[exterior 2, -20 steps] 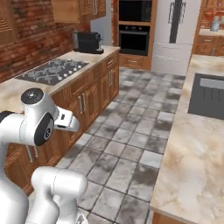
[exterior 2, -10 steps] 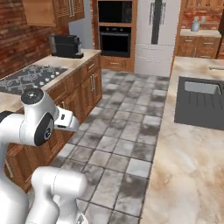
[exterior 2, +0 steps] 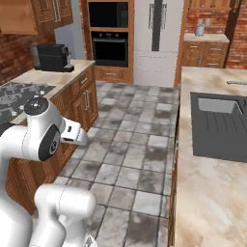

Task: Pick the avocado and bread from the counter and place them on the plate. Then pick the jam from the cabinet and place it next to the plate. Lastly close the cabinet door.

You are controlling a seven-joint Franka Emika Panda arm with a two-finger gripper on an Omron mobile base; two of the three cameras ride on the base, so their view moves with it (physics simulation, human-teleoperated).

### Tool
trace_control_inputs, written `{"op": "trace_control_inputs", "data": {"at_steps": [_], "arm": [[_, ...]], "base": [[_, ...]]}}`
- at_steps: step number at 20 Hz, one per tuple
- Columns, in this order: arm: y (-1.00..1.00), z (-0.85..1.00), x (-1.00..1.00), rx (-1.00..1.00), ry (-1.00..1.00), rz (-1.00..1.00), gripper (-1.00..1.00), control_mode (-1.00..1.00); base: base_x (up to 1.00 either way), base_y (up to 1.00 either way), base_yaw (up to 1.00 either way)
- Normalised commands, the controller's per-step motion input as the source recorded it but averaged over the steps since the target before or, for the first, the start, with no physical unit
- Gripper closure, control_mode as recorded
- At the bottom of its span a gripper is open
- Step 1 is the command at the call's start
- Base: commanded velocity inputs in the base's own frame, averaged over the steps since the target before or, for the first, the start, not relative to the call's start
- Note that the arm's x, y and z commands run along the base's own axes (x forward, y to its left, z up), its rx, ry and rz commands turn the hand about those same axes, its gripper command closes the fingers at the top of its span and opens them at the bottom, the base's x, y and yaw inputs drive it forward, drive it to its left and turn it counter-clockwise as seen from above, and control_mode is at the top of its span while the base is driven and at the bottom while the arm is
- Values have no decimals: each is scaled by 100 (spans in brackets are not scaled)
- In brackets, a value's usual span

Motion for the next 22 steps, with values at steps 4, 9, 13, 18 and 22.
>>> {"op": "trace_control_inputs", "data": {"at_steps": [4,9,13,18,22], "arm": [[0,0,0,0,0,0,-100,100],[0,0,0,0,0,0,-100,100],[0,0,0,0,0,0,-100,100],[0,0,0,0,0,0,-100,100],[0,0,0,0,0,0,-100,100]], "base": [[84,60,-22],[83,58,-22],[80,53,-22],[82,55,-22],[80,52,-22]]}}
